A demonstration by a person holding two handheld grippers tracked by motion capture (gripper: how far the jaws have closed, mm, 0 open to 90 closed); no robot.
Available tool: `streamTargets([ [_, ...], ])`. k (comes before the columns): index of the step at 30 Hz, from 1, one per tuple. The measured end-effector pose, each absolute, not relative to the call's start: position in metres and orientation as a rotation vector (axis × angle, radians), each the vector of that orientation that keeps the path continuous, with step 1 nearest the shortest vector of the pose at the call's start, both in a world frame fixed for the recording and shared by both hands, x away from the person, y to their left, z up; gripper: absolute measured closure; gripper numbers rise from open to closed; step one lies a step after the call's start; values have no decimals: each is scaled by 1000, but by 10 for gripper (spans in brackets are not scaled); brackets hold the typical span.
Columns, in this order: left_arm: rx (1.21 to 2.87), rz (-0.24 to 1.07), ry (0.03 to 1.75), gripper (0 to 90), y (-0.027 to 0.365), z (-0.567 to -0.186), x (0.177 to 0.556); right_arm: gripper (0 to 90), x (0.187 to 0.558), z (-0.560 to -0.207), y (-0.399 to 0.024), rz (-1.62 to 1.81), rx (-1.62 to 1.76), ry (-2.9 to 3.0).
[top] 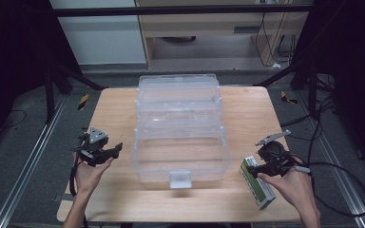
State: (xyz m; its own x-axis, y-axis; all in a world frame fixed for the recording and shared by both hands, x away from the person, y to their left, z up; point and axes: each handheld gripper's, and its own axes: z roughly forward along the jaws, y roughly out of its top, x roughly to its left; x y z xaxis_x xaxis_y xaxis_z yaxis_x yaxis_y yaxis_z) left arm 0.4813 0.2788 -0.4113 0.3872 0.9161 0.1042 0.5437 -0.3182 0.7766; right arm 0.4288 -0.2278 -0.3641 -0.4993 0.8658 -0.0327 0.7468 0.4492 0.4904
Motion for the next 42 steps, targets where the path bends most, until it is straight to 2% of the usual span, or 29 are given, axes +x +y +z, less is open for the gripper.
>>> streamTargets([
  [15, 2007, 717, 1244, 393, 276, -413, 483, 334, 428, -367, -229, 524, 1425, 2469],
  [42, 2019, 708, 1250, 387, 277, -414, 484, 435, 437, -380, -223, 368, 1473, 2546],
])
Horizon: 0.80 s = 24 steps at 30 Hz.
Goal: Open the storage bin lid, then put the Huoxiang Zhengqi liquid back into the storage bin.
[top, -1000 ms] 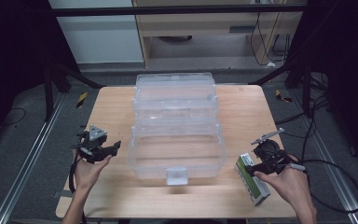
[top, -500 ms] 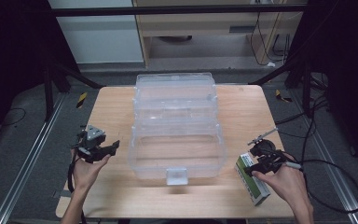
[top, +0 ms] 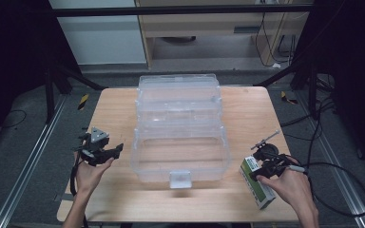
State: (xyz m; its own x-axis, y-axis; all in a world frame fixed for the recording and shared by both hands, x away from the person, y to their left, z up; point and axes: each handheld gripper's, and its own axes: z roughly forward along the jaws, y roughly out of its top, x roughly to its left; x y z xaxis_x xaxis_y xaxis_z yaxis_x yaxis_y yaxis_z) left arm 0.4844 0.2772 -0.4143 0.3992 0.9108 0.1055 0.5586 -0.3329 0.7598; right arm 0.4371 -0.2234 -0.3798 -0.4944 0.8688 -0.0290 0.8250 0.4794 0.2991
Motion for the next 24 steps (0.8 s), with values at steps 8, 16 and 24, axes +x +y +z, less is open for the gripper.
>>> streamTargets([
  [8, 2035, 708, 1243, 383, 274, -415, 485, 443, 438, -384, -225, 340, 1479, 2568],
  [16, 2038, 702, 1254, 377, 276, -417, 486, 461, 440, -385, -225, 327, 1499, 2567],
  [24, 2043, 701, 1252, 376, 275, -417, 486, 484, 441, -389, -227, 313, 1520, 2579],
])
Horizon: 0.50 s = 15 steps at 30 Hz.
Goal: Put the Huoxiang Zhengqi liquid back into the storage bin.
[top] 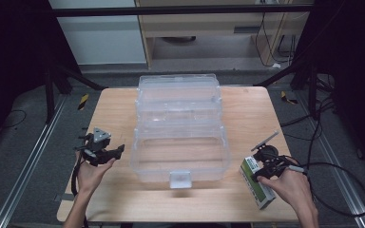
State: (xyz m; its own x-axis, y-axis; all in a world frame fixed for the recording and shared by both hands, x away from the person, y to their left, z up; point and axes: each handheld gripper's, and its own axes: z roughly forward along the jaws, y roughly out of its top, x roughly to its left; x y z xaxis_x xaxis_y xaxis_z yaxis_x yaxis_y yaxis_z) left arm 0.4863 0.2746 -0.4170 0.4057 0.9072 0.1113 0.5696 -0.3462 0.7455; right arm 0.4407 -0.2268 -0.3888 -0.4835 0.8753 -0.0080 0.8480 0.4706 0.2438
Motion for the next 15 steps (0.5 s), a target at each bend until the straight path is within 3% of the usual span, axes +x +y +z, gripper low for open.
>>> streamTargets([
  [15, 2047, 698, 1257, 375, 273, -418, 487, 521, 441, -393, -225, 293, 1531, 2583],
])
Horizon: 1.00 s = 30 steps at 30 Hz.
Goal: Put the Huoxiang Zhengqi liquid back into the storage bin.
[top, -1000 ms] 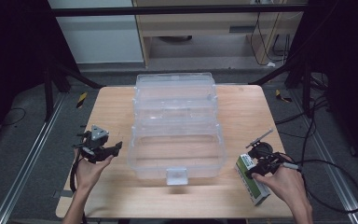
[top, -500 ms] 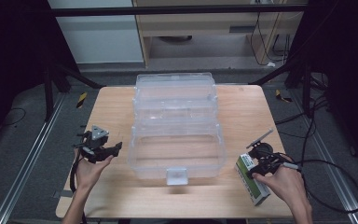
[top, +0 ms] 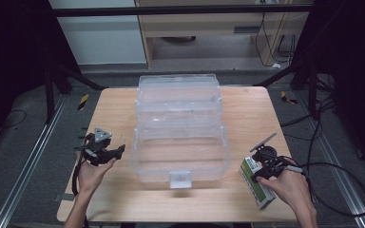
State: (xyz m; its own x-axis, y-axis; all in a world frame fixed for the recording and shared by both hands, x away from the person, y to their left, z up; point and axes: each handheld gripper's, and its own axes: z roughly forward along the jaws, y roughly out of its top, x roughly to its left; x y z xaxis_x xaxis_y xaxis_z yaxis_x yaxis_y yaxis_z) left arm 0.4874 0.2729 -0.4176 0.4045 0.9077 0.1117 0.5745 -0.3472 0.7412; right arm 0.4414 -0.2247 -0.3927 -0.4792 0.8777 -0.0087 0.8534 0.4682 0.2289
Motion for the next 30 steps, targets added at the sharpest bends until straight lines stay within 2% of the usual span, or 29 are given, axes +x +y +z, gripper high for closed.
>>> streamTargets([
  [30, 2063, 698, 1250, 373, 271, -419, 488, 582, 444, -395, -222, 259, 1578, 2565],
])
